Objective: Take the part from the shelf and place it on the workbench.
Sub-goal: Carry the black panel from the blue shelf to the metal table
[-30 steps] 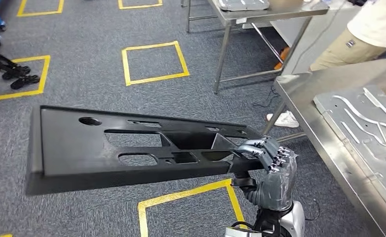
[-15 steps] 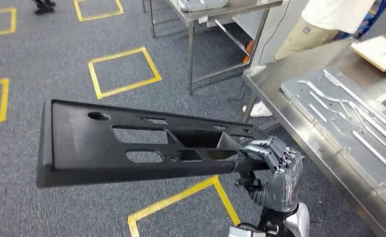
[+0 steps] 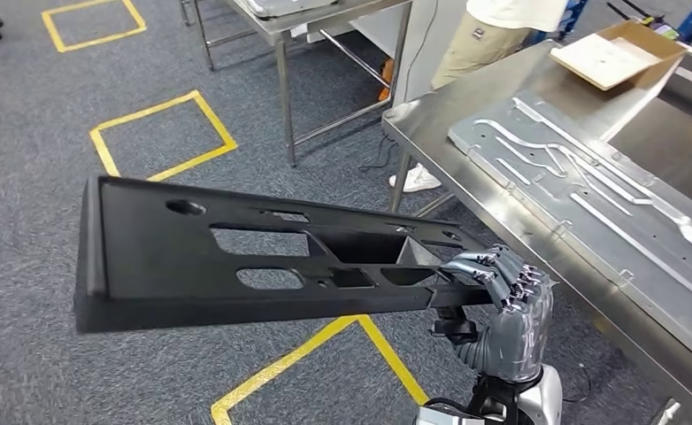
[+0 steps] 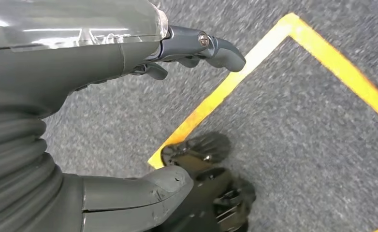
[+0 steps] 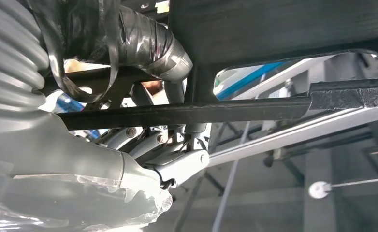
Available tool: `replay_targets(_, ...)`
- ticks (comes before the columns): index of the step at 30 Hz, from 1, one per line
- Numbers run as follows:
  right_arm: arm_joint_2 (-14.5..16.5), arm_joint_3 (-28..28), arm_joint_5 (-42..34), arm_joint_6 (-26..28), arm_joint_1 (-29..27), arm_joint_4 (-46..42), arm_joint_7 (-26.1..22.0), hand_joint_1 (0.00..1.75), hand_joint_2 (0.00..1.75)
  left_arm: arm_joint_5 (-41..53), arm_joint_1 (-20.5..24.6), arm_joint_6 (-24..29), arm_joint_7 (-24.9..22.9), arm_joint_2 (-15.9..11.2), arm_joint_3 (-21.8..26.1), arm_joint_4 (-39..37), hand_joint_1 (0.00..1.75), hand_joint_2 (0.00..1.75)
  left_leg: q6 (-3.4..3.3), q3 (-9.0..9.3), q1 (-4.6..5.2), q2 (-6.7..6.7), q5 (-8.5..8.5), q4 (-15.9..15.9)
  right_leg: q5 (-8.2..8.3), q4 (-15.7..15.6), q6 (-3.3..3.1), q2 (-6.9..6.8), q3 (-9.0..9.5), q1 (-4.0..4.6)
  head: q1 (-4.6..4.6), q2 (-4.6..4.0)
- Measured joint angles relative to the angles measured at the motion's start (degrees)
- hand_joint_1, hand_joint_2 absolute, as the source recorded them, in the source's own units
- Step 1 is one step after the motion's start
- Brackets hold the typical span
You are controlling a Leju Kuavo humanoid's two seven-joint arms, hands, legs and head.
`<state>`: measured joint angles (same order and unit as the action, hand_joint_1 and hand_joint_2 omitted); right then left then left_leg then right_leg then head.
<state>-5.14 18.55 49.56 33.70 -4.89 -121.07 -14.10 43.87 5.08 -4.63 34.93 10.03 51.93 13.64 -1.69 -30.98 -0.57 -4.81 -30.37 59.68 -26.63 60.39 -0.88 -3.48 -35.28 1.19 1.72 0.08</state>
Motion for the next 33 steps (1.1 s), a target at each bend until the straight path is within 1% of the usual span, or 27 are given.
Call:
replay_targets(1,0.00,-0.07,-0.01,0.00,-0.05,-0.08,0.00,1.75,1.75,-0.01,0.11,0.00,0.01,-0.01,0.00,0.00,0.00,1.75,0.24,0.27,0.03,-0.54,-0.01,-0.29,0.15,-0.34,-0.23,0.57,0.05,0.05,-0.01,0.00)
replay_targets(2,0.00,-0.13,-0.01,0.00,-0.16,-0.20,-0.01,1.75,1.75,0.00,0.19,0.00,0.02,0.00,0.00,0.00,0.00,1.75,0.48,0.61,0.04,-0.85,-0.17,-0.48,0.39,-0.95,-0.39,1.16,0.43,-0.24,0.01,0.00)
replay_targets(3,0.00,-0.20,-0.01,0.04,-0.21,-0.32,-0.04,1.75,1.75,0.01,0.24,0.00,0.02,-0.01,0.01,0.00,0.00,1.75,0.71,0.77,0.07,-0.37,-0.57,-0.19,0.64,-1.73,-0.53,1.70,0.99,-0.53,0.01,-0.01)
replay_targets(4,0.01,-0.25,-0.02,0.07,-0.19,-0.43,-0.08,1.75,1.75,0.01,0.25,0.01,0.03,-0.02,0.01,0.00,0.00,1.75,0.92,0.40,0.05,0.66,-1.47,1.14,0.92,-2.49,-0.69,2.23,1.56,-0.84,0.02,-0.01)
replay_targets(6,0.02,-0.28,-0.07,0.13,-0.11,-0.52,-0.13,1.75,1.75,0.02,0.17,0.05,0.04,-0.05,0.01,0.00,0.00,1.75,1.24,-2.42,-0.08,3.33,-4.45,7.09,1.11,-3.21,-0.98,3.25,2.18,-1.08,0.02,-0.01)
replay_targets(7,0.02,-0.29,-0.11,0.10,-0.11,-0.51,-0.13,1.75,1.75,0.02,0.07,0.12,0.04,-0.05,0.01,0.00,0.00,1.75,1.40,-4.39,-0.16,4.01,-5.85,10.68,1.06,-3.17,-1.10,3.85,2.18,-1.07,0.04,-0.01)
replay_targets(8,0.02,-0.30,-0.19,0.07,-0.17,-0.51,-0.14,1.75,1.75,0.02,-0.08,0.22,0.04,-0.07,0.01,0.00,0.00,1.75,1.58,-5.97,-0.19,4.27,-6.43,13.24,0.97,-3.06,-1.13,4.56,2.17,-1.05,0.03,-0.01)
replay_targets(9,0.02,-0.31,-0.26,0.03,-0.22,-0.50,-0.15,1.75,1.75,0.01,-0.21,0.34,0.05,-0.08,0.01,0.00,0.00,1.75,1.73,-6.74,-0.22,4.36,-5.90,14.01,0.87,-2.90,-1.07,5.35,2.16,-1.08,0.04,-0.01)
replay_targets(10,0.02,-0.32,-0.35,-0.02,-0.25,-0.50,-0.18,1.75,1.75,0.01,-0.29,0.45,0.07,-0.10,0.01,0.00,0.00,1.75,1.84,-6.45,-0.26,4.47,-4.19,12.56,0.72,-2.64,-0.90,6.18,2.16,-1.14,0.04,-0.01)
replay_targets(11,0.03,-0.32,-0.45,-0.06,-0.26,-0.50,-0.21,1.75,1.75,0.00,-0.32,0.52,0.11,-0.12,0.01,0.00,0.00,1.75,1.90,-5.24,-0.34,4.83,-1.78,9.32,0.48,-2.26,-0.66,6.96,2.17,-1.24,0.04,0.00)
replay_targets(13,0.04,-0.32,-0.63,-0.20,-0.20,-0.50,-0.26,1.75,1.75,-0.04,-0.32,0.61,0.20,-0.15,0.05,0.00,0.00,1.75,1.70,-2.52,-0.57,7.00,1.19,2.79,-0.12,-1.21,-0.02,8.28,1.84,-1.34,0.03,0.00)
replay_targets(15,0.04,-0.32,-0.75,-0.46,-0.14,-0.51,-0.30,1.75,1.75,-0.11,-0.29,0.65,0.27,-0.15,0.16,0.00,0.00,1.75,1.18,-1.56,-0.57,8.41,1.35,0.56,-0.32,-0.53,0.62,9.33,1.20,-1.37,0.02,-0.01)
replay_targets(17,0.04,-0.33,-0.78,-0.68,-0.17,-0.52,-0.36,1.75,1.75,-0.14,-0.21,0.65,0.32,-0.11,0.26,0.00,0.00,1.75,0.52,-1.46,-0.54,7.49,1.53,0.27,-0.20,-0.48,1.15,10.22,0.80,-1.49,0.04,-0.01)
replay_targets(18,0.04,-0.33,-0.80,-0.73,-0.19,-0.52,-0.38,1.75,1.75,-0.15,-0.18,0.65,0.33,-0.09,0.28,0.00,0.00,1.75,0.17,-1.32,-0.62,6.94,1.65,0.03,-0.45,-0.11,1.42,9.70,0.60,-1.45,0.01,-0.01)
replay_targets(19,0.04,-0.34,-0.83,-0.76,-0.10,-0.53,-0.39,1.75,1.75,-0.15,-0.12,0.65,0.35,-0.07,0.30,0.00,0.00,1.75,-0.18,-1.16,-0.75,6.32,1.76,-0.26,-1.18,1.10,1.71,8.56,0.00,-1.41,-0.02,-0.01)
replay_targets(21,0.04,-0.34,-0.89,-0.80,0.16,-0.53,-0.39,1.75,1.75,-0.16,-0.10,0.65,0.38,-0.07,0.33,0.00,0.00,1.75,-0.67,-0.91,-0.78,5.08,1.78,-0.62,-4.04,6.68,2.31,5.34,-2.84,-1.42,-0.13,0.00)
replay_targets(23,0.04,-0.34,-0.92,-0.89,0.28,-0.50,-0.38,1.75,1.75,-0.16,-0.26,0.65,0.38,-0.08,0.37,0.00,0.00,1.75,-0.82,-0.82,-0.69,3.65,1.57,-0.64,-6.40,13.31,2.72,3.95,-6.53,-1.73,-0.15,0.00)
replay_targets(24,0.04,-0.34,-0.94,-0.94,0.26,-0.48,-0.35,1.75,1.75,-0.16,-0.32,0.66,0.37,-0.08,0.39,0.00,0.00,1.75,-0.80,-0.71,-0.68,2.93,1.40,-0.64,-6.21,14.58,2.80,3.74,-7.38,-1.85,-0.14,0.00)
replay_targets(25,0.04,-0.34,-0.96,-0.97,0.25,-0.48,-0.32,1.75,1.75,-0.16,-0.34,0.66,0.37,-0.08,0.41,0.00,0.00,1.75,-0.75,-0.51,-0.68,2.25,1.21,-0.63,-4.96,13.70,2.79,3.57,-7.10,-1.93,-0.14,0.00)
replay_targets(26,0.04,-0.34,-0.97,-0.97,0.26,-0.48,-0.30,1.75,1.75,-0.16,-0.32,0.67,0.37,-0.07,0.43,0.00,0.00,1.75,-0.65,-0.20,-0.67,1.63,0.98,-0.64,-2.86,10.71,2.65,3.17,-5.65,-1.92,-0.14,0.00)
replay_targets(27,0.04,-0.34,-0.97,-0.97,0.27,-0.48,-0.28,1.75,1.75,-0.16,-0.30,0.67,0.37,-0.07,0.44,0.00,0.00,1.75,-0.52,0.16,-0.67,1.08,0.72,-0.66,-0.85,6.66,2.38,2.13,-3.65,-1.76,-0.14,0.00)
replay_targets(28,0.04,-0.33,-0.97,-0.98,0.31,-0.48,-0.28,1.75,1.75,-0.16,-0.26,0.67,0.37,-0.05,0.46,0.00,0.00,1.75,-0.33,0.48,-0.59,0.57,0.49,-0.71,0.45,3.10,2.02,0.75,-1.83,-1.34,-0.15,0.00)
replay_targets(29,0.04,-0.33,-0.97,-0.99,0.37,-0.48,-0.28,1.75,1.75,-0.16,-0.23,0.67,0.37,-0.05,0.48,0.00,0.00,1.75,-0.10,0.72,-0.48,0.08,0.28,-0.78,1.12,0.55,1.61,-0.36,-0.59,-0.92,-0.14,0.00)
replay_targets(30,0.04,-0.33,-0.98,-1.01,0.42,-0.49,-0.28,1.75,1.75,-0.16,-0.20,0.67,0.37,-0.04,0.50,0.00,0.00,1.75,0.17,0.89,-0.38,-0.45,0.13,-0.88,1.08,-0.62,1.26,-1.01,-0.11,-0.52,-0.14,0.00)
replay_targets(31,0.04,-0.34,-0.98,-1.03,0.47,-0.49,-0.28,1.75,1.75,-0.16,-0.16,0.67,0.37,-0.03,0.53,0.00,0.00,1.75,0.44,1.08,-0.27,-1.06,0.01,-1.04,0.87,-0.80,0.97,-0.83,-0.11,-0.25,-0.14,0.00)
replay_targets(32,0.04,-0.35,-0.99,-1.03,0.48,-0.50,-0.28,1.75,1.75,-0.16,-0.11,0.67,0.37,-0.03,0.55,0.00,0.00,1.75,0.76,1.33,-0.15,-1.77,-0.14,-1.24,0.92,-1.00,0.70,-0.06,-0.04,-0.28,-0.13,0.00)
replay_targets(33,0.04,-0.36,-0.99,-1.05,0.43,-0.51,-0.28,1.75,1.75,-0.16,-0.06,0.67,0.37,-0.03,0.57,0.00,0.00,1.75,1.04,1.61,-0.17,-1.89,-0.44,-1.17,1.00,-1.33,0.44,0.67,0.17,-0.46,-0.13,0.00)
